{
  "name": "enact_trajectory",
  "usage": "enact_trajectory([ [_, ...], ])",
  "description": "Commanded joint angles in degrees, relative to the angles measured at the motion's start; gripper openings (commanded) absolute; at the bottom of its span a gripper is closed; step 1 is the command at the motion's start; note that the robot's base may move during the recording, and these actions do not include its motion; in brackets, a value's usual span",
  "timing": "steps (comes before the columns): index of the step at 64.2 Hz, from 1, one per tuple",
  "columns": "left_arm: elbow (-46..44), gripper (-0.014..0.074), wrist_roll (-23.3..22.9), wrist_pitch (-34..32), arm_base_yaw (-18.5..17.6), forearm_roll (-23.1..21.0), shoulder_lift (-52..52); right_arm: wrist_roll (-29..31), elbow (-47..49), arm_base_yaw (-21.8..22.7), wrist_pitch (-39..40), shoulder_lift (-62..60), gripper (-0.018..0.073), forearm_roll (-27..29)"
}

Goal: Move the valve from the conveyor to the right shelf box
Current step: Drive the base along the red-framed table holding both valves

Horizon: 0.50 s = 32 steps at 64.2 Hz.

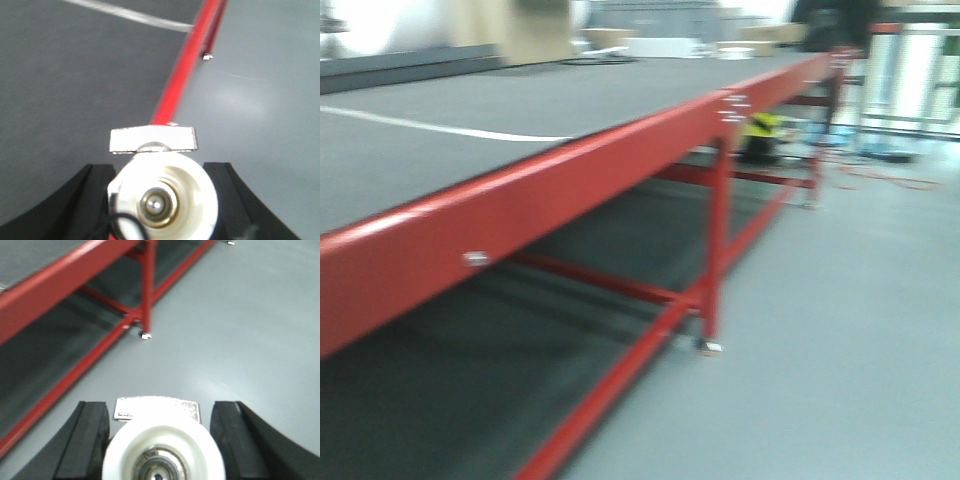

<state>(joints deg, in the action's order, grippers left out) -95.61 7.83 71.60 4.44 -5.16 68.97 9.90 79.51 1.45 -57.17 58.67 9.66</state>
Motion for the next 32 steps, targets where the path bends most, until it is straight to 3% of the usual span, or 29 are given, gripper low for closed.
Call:
enact_trajectory([
  [1,-0.63,-0.0111,-0.31,-2.51,-0.35,-0.66,-0.64,0.27,1.07,-0.04,3.72,-0.59,-0.0154,0.16],
  [32,-0.63,-0.0111,-0.31,-2.51,-0.35,-0.66,-0.64,0.27,1.07,-0.04,3.72,-0.59,-0.0154,0.16],
])
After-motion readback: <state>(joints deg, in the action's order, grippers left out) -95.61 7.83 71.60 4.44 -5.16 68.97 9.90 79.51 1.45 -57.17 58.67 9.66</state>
